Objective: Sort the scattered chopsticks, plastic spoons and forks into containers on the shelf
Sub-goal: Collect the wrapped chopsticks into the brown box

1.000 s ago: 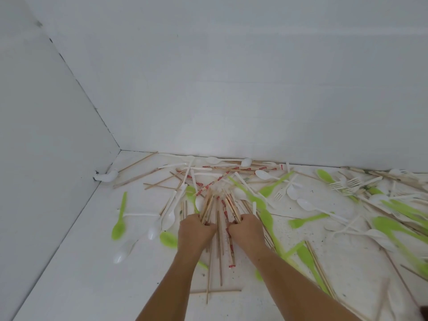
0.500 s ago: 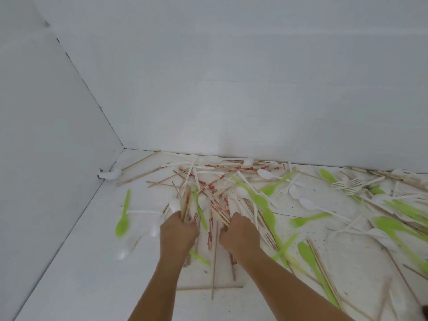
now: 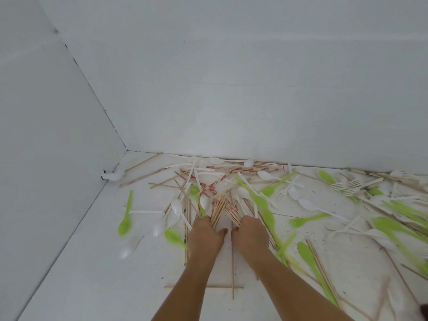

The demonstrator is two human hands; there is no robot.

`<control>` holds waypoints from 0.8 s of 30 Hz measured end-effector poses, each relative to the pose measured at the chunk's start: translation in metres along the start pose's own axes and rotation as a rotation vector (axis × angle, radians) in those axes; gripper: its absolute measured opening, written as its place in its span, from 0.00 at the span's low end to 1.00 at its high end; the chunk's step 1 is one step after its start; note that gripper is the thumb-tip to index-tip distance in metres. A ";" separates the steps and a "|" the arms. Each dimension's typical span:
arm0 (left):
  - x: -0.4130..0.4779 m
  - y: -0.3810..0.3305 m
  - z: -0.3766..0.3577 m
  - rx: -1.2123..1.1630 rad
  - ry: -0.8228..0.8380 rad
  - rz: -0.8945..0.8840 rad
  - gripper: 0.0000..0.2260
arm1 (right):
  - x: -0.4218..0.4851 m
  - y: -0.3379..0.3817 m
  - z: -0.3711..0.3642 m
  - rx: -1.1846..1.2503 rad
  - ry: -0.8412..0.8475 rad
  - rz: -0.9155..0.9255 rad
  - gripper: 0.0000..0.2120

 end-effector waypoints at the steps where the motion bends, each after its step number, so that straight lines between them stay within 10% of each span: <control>1: 0.000 -0.001 0.001 0.009 -0.003 0.002 0.15 | 0.000 -0.002 0.001 -0.011 0.002 0.002 0.08; 14: 0.004 -0.010 0.012 -0.037 0.099 0.117 0.09 | 0.009 -0.011 0.006 0.071 0.096 0.034 0.04; 24: -0.030 -0.003 -0.003 -0.485 0.223 0.177 0.12 | -0.010 -0.053 0.054 0.658 0.074 -0.103 0.06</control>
Point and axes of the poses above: each hand's wrist, its own x-axis towards the middle knuckle, its own z-axis out of the back of the hand, y = z × x, the point moved 7 cm from there along x, towards the middle knuckle
